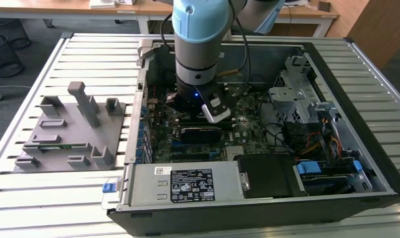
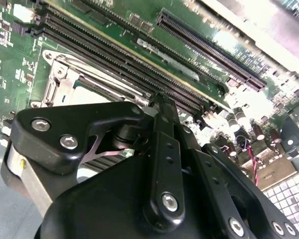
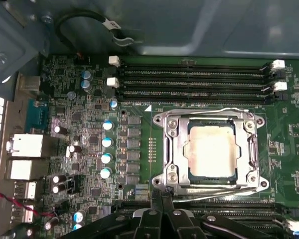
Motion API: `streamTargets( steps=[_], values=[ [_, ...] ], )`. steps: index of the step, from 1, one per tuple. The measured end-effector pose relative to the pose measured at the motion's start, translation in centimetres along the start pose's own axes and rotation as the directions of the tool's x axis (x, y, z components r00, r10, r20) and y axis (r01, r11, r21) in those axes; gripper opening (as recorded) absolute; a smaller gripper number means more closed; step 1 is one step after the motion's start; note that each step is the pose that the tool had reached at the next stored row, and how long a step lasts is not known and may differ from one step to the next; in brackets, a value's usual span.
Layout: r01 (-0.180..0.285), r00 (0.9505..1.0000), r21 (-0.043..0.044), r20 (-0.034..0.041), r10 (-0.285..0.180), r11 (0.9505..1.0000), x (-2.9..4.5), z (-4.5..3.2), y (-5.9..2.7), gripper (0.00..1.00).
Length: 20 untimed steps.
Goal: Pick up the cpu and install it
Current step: 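Install the second cpu locking lever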
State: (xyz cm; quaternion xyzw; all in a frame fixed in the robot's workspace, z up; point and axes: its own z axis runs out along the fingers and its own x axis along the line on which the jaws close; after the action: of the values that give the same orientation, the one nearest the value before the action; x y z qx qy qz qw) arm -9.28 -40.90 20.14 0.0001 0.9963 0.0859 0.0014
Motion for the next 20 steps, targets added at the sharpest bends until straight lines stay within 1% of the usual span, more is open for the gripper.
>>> streamTargets(
  steps=[3,9,15,18,20],
  values=[
    [0.000,1.0000,0.0001,-0.0001,0.000,1.0000,-0.01,-0.05,-0.26,0.11],
    [0.000,1.0000,0.0000,-0.0001,0.000,1.0000,-0.07,-0.09,-0.51,0.11],
    [0.000,1.0000,0.0000,0.0000,0.000,1.0000,-0.09,-0.06,-0.55,0.11],
    [0.000,1.0000,-0.0025,-0.0001,0.000,1.0000,-0.09,0.02,-0.56,0.11],
    [0.000,1.0000,-0.0062,0.0000,0.000,1.0000,-0.09,0.11,-0.57,0.11]
  ],
)
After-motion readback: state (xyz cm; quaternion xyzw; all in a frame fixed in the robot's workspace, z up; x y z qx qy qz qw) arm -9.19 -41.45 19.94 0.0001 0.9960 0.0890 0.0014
